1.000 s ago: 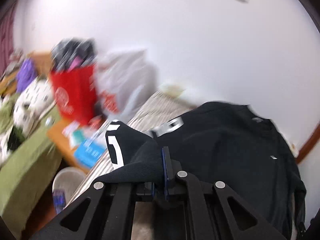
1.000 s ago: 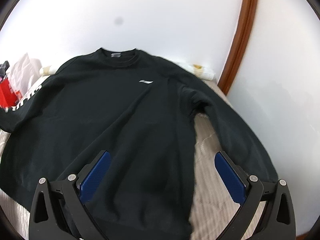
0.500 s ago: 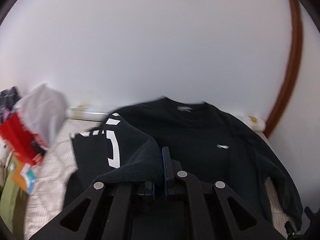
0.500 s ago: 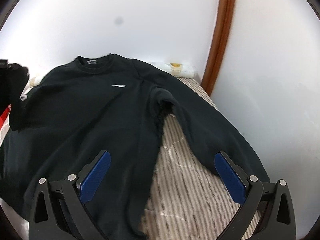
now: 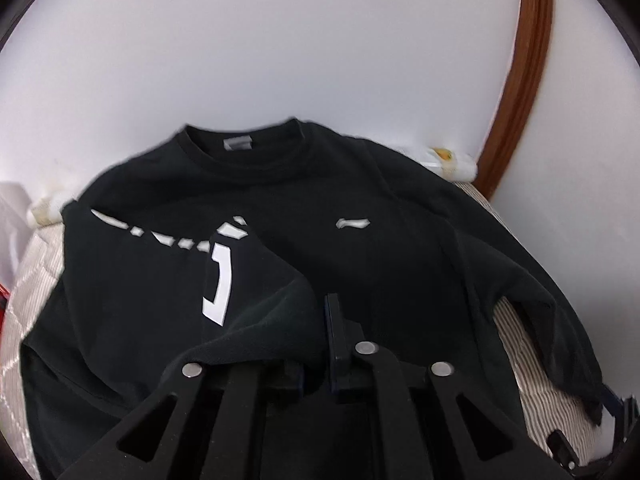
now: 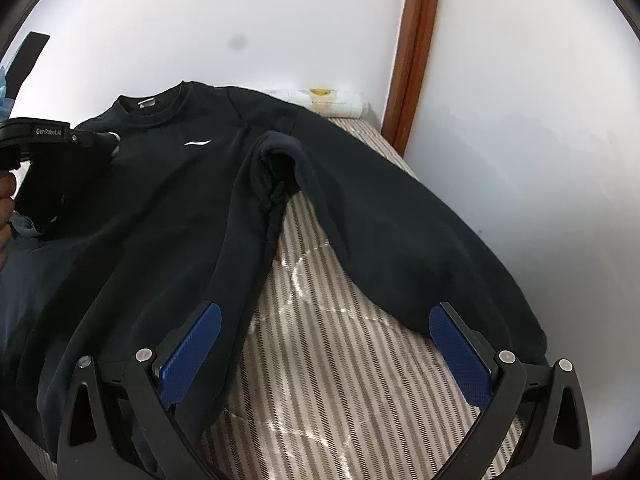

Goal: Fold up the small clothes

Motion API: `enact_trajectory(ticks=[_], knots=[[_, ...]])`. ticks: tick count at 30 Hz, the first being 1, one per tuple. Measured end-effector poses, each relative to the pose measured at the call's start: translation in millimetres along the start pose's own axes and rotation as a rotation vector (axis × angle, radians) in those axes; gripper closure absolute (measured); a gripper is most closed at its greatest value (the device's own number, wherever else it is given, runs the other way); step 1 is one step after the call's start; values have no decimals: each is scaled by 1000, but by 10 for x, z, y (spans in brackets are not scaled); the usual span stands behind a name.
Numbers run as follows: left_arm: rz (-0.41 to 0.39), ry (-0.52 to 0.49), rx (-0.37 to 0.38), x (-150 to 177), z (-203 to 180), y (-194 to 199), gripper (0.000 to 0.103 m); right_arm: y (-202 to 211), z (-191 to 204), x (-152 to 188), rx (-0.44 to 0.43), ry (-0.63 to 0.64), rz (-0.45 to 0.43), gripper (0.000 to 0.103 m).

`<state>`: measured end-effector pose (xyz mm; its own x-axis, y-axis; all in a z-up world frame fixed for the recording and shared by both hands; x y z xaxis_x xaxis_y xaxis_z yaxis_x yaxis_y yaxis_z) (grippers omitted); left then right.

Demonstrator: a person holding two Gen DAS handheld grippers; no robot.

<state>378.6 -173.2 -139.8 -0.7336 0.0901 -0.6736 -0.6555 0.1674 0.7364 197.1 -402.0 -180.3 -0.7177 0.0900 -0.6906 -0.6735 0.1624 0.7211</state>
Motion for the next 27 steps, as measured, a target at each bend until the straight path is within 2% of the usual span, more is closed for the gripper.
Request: enact_trajectory(ticks=[2, 4, 9, 13, 16, 18, 21, 23, 27], knots=[[9, -29, 34, 75, -1, 55, 61, 29, 80, -36, 3, 25, -8, 1], [-9, -36, 42, 128, 30, 158, 50, 95, 196, -85, 7, 57, -24, 1], [-38, -59, 45, 258, 311, 515, 48, 241, 593, -270, -17, 130, -72, 1], [-74, -31, -22, 345, 853, 777, 39, 291, 933, -412, -96, 145, -74, 1], [-92, 18, -119, 424, 1371, 926, 36, 309, 1229, -535, -143, 169, -88, 5], [-79, 60, -171, 500, 1742, 973, 36, 279, 1471, -628, -163, 200, -84, 9], [-48, 126, -230, 637, 2238, 951, 35, 216, 1826, -747, -203, 258, -87, 10], [-17, 159, -264, 726, 2502, 868, 35, 130, 2013, -806, -218, 274, -73, 10], [41, 205, -299, 925, 2860, 678, 35, -129, 2459, -826, -299, 296, -6, 10]])
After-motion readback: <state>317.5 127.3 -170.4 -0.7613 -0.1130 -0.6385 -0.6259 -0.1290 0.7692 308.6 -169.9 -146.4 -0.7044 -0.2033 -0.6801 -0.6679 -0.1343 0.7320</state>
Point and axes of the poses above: each gripper's, at about its wrist camera, not at the fingertips, and y roughly against the way its jaws point, z to its left, x to its underside, the point moved 4 cm from there along -y, roughly the way its jaws point, and after that the axes turned 2 degrees about -x, right-handed, at the moved point
